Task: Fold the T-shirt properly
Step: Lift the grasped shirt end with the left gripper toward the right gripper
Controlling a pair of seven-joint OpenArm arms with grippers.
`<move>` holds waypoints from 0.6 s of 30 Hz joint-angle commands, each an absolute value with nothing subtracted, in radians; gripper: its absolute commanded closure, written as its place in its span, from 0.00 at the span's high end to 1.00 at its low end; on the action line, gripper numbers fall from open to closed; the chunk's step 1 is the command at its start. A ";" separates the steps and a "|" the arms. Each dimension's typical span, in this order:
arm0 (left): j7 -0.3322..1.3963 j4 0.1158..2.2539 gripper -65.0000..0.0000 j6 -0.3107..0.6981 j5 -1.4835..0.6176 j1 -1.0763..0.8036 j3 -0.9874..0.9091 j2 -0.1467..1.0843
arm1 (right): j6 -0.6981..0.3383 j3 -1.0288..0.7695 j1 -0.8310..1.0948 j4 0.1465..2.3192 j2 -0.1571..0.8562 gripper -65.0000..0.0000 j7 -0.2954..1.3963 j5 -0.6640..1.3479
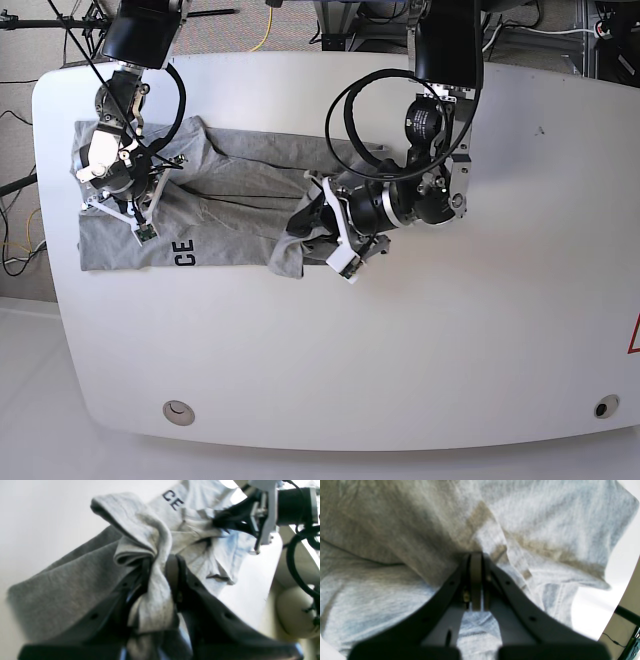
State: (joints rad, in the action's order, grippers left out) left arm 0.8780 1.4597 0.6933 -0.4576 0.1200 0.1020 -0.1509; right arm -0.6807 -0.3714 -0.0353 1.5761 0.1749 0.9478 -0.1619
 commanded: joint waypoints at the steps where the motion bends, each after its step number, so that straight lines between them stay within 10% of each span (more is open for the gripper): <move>1: 0.780 1.434 0.00 0.698 -0.487 0.154 0.151 -0.157 | -0.679 -0.374 -0.053 1.593 0.186 0.00 0.941 -0.168; 18: 0.545 1.162 0.00 0.698 -0.492 0.232 0.305 -0.157 | -0.679 -0.374 -0.051 1.593 0.186 0.00 0.941 -0.168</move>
State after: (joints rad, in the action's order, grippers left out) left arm 0.5953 1.1679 0.6891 -0.4652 0.2028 0.2989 -0.1440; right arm -0.6807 -0.3710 -0.0353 1.5761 0.1741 0.9482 -0.1658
